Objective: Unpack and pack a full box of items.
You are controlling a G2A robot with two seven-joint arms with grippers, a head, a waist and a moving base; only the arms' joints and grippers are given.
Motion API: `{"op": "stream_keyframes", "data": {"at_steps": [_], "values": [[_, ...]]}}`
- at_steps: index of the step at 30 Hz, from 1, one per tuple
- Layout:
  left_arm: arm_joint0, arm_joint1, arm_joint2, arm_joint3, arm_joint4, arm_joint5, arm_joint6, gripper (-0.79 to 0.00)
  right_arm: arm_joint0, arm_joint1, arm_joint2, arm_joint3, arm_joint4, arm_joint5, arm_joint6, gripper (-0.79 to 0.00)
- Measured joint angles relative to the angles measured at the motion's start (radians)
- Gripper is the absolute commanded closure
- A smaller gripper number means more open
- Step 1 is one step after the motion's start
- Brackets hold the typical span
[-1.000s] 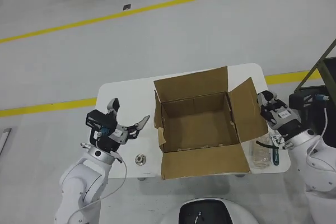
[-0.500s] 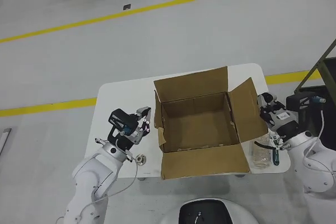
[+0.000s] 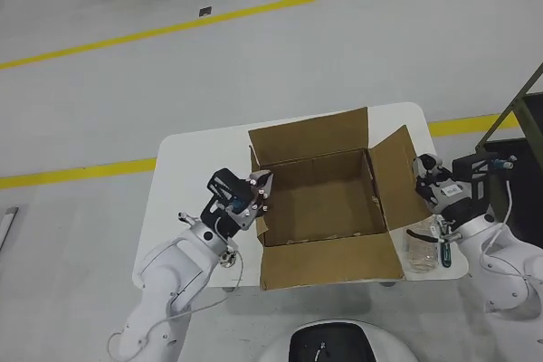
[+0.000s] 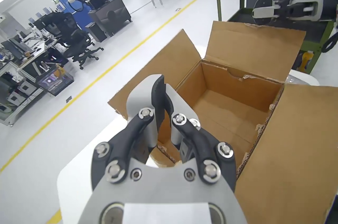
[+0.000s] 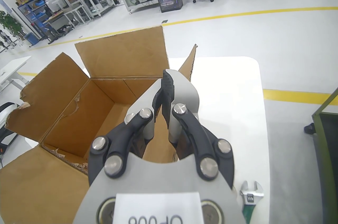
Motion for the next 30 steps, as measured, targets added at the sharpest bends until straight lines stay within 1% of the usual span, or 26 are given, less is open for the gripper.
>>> {"op": "stream_keyframes", "data": {"at_steps": [4, 11, 18, 20, 24, 30], "values": [[-0.035, -0.006, 0.036, 0.048, 0.010, 0.033, -0.044, 0.000, -0.001, 0.002, -0.002, 0.006, -0.005, 0.005, -0.003, 0.000], [-0.046, -0.005, 0.059, 0.118, 0.051, 0.032, -0.148, 0.000, -0.002, 0.005, 0.000, 0.037, -0.029, 0.029, 0.008, 0.000], [-0.030, -0.001, 0.051, 0.115, 0.169, 0.079, -0.167, 0.000, 0.010, 0.008, -0.013, 0.069, -0.059, 0.069, 0.037, 0.000], [-0.021, 0.001, 0.047, 0.113, 0.184, 0.079, -0.169, -0.034, 0.014, 0.008, -0.016, 0.075, -0.062, 0.076, 0.042, 0.000], [-0.006, 0.005, 0.040, 0.108, 0.233, 0.080, -0.174, 0.000, 0.020, 0.010, -0.020, 0.087, -0.069, 0.081, 0.046, 0.000], [0.013, 0.007, 0.028, 0.094, 0.261, 0.094, -0.170, 0.000, 0.021, 0.012, -0.026, 0.093, -0.078, 0.086, 0.055, 0.000]]}}
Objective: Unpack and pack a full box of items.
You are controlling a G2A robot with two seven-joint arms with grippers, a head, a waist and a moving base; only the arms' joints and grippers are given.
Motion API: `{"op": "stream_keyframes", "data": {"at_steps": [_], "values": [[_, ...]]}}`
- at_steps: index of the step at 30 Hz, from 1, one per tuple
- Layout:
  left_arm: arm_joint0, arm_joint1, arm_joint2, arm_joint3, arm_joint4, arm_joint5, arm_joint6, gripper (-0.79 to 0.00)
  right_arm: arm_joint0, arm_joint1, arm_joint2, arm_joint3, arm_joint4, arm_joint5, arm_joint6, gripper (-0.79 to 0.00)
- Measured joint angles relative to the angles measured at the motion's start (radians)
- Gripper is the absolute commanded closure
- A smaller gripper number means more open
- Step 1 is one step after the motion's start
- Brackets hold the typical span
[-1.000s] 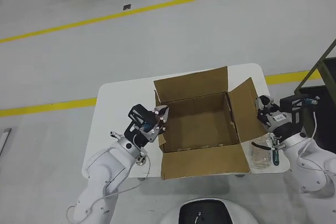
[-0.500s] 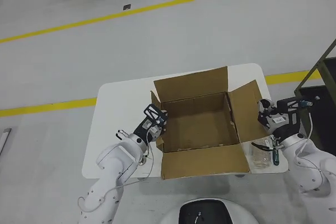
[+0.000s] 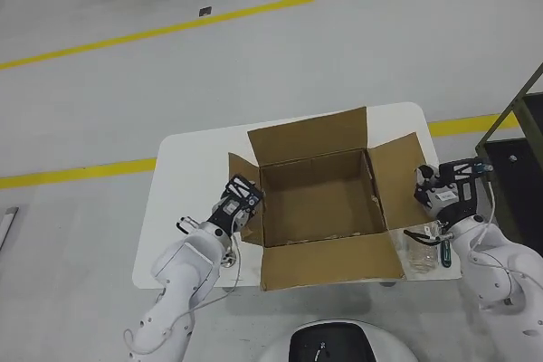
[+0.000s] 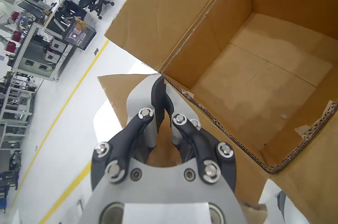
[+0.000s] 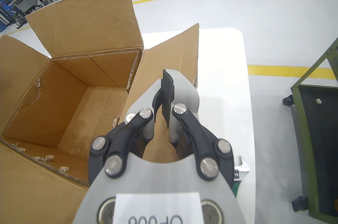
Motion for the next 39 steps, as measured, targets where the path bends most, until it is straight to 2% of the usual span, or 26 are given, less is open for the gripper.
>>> {"op": "stream_keyframes", "data": {"at_steps": [1, 2, 3, 4, 5, 13, 19, 26, 37, 39], "values": [[0.002, 0.000, -0.001, -0.002, 0.004, 0.003, 0.002, -0.166, 0.001, 0.000, 0.000, -0.002, 0.002, 0.002, 0.000, -0.222], [0.004, 0.000, -0.004, -0.007, 0.007, 0.008, 0.008, -0.332, 0.001, 0.000, 0.001, -0.010, 0.009, 0.004, -0.003, -0.385], [0.006, 0.000, -0.006, -0.014, 0.006, 0.014, 0.017, -0.785, 0.000, 0.000, 0.004, -0.018, 0.017, 0.004, -0.007, -0.613], [0.007, 0.000, -0.007, -0.022, 0.003, 0.019, 0.028, -0.785, -0.001, 0.000, 0.008, -0.028, 0.026, 0.005, -0.012, -0.776], [0.008, -0.001, -0.008, -0.034, 0.000, 0.021, 0.044, -0.785, -0.004, 0.000, 0.016, -0.042, 0.041, 0.007, -0.018, -0.785], [0.019, -0.001, -0.030, -0.108, 0.002, 0.055, 0.125, -0.785, -0.025, 0.005, 0.091, -0.144, 0.164, 0.020, 0.023, -0.785], [0.043, 0.001, -0.060, -0.131, 0.007, 0.085, 0.170, -0.785, -0.020, 0.008, 0.089, -0.168, 0.189, 0.025, 0.054, -0.785], [0.055, 0.001, -0.068, -0.137, 0.001, 0.087, 0.175, -0.785, -0.036, 0.010, 0.110, -0.197, 0.229, 0.104, 0.130, -0.785], [0.055, 0.001, -0.069, -0.137, 0.003, 0.089, 0.176, -0.785, -0.044, 0.013, 0.123, -0.194, 0.211, 0.107, 0.145, -0.785], [0.065, 0.000, -0.078, -0.142, 0.012, 0.128, 0.192, -0.785, -0.052, 0.011, 0.116, -0.183, 0.246, 0.118, 0.145, -0.785]]}}
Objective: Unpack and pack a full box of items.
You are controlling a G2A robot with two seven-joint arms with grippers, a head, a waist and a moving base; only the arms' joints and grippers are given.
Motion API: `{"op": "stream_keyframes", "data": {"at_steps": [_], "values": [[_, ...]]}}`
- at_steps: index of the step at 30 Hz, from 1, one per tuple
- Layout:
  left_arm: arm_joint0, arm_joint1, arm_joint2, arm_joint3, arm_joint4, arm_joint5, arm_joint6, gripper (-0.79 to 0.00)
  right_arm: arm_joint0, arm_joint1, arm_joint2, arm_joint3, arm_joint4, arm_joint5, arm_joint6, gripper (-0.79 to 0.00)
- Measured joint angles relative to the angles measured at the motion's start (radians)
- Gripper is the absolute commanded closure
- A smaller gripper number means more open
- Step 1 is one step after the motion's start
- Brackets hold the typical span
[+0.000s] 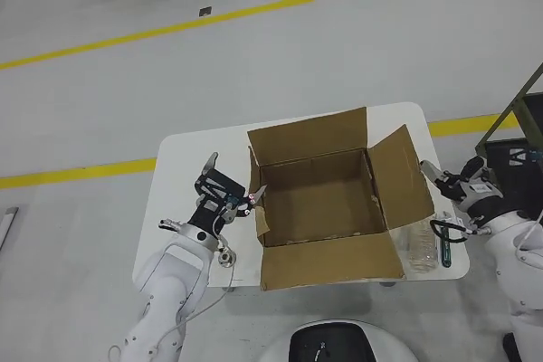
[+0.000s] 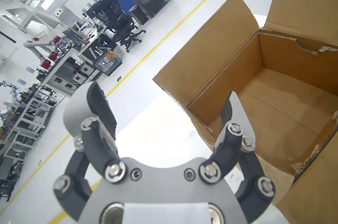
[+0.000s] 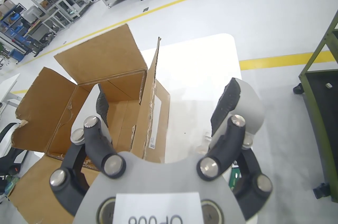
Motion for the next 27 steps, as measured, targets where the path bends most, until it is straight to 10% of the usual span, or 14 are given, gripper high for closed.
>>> {"op": "stream_keyframes", "data": {"at_steps": [3, 10, 27], "values": [[0.018, -0.002, -0.009, -0.011, 0.006, 0.055, 0.010, -0.785, 0.002, -0.002, -0.012, 0.030, 0.080, 0.022, 0.022, -0.754], [0.038, -0.006, -0.061, 0.001, 0.017, 0.165, -0.029, -0.785, 0.079, -0.003, -0.072, 0.139, 0.200, 0.076, 0.133, 0.000], [0.052, -0.009, -0.078, -0.006, 0.020, 0.200, -0.031, -0.785, 0.212, -0.014, -0.205, 0.301, 0.340, 0.143, 0.118, 0.000]]}}
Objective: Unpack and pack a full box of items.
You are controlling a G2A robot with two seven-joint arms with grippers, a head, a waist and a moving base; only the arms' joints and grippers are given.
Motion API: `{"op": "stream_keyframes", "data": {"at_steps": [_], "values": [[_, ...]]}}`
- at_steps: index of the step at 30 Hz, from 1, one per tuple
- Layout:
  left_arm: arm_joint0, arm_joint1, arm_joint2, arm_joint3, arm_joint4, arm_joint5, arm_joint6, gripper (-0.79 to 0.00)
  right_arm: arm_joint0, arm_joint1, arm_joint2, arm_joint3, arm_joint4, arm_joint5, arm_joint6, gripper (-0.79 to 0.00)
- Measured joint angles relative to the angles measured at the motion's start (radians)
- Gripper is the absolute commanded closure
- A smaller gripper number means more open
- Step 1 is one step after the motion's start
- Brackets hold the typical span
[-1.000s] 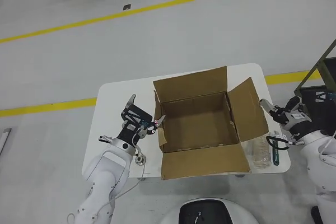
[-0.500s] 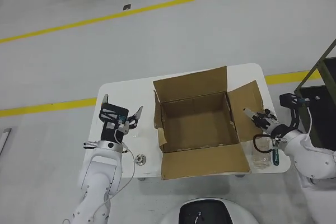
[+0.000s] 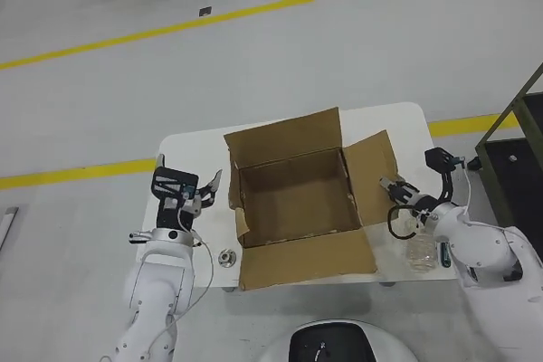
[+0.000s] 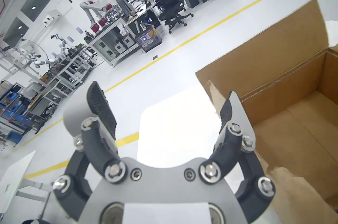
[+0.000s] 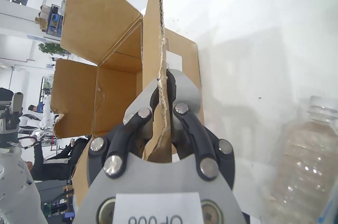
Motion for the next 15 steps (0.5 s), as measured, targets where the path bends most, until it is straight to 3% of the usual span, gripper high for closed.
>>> {"op": "stream_keyframes", "data": {"at_steps": [9, 15], "values": [[-0.052, 0.007, 0.086, 0.052, 0.144, -0.229, -0.025, -0.785, 0.017, -0.001, -0.033, 0.019, 0.004, 0.011, -0.040, 0.000], [-0.084, 0.007, 0.094, 0.117, 0.245, -0.228, -0.082, -0.785, 0.006, 0.004, -0.028, 0.014, -0.013, 0.018, -0.050, 0.000]]}}
